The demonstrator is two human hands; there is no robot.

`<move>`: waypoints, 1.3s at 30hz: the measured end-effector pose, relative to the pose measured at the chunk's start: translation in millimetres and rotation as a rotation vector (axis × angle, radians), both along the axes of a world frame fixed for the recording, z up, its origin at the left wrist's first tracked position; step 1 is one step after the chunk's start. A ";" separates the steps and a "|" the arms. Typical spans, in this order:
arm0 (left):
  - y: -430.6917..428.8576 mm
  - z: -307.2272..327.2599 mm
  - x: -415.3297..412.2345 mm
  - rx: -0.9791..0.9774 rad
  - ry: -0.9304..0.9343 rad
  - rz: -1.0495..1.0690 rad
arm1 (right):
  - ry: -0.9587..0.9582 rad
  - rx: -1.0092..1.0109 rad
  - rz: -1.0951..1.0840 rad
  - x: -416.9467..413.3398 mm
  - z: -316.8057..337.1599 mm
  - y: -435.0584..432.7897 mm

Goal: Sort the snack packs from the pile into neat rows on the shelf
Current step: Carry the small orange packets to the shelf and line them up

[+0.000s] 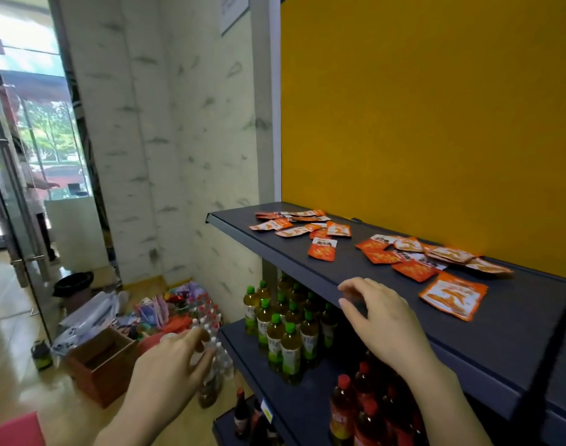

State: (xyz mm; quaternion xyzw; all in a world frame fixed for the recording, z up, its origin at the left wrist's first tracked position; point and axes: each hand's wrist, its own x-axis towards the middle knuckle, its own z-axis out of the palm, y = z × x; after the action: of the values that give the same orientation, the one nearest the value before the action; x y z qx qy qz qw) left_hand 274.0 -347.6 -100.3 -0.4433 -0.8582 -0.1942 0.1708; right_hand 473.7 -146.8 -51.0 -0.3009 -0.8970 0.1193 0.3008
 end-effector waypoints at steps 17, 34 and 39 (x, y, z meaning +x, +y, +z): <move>158.5 41.3 -180.5 0.204 0.002 -0.110 | -0.091 -0.074 -0.175 -176.2 33.7 100.2; 365.8 61.9 -298.4 -0.256 -0.190 -0.343 | -0.255 -0.207 -0.749 -311.4 32.5 162.4; 373.8 64.9 -299.1 -0.297 -0.395 -0.433 | -0.289 -0.219 -0.870 -325.1 24.1 170.2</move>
State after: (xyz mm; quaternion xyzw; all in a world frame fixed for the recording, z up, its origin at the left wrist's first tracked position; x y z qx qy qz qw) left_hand -25.1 26.2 -35.4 -0.5892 -0.7796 -0.1810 -0.1107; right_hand 148.6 23.5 -27.0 -0.6925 -0.7024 0.0331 0.1612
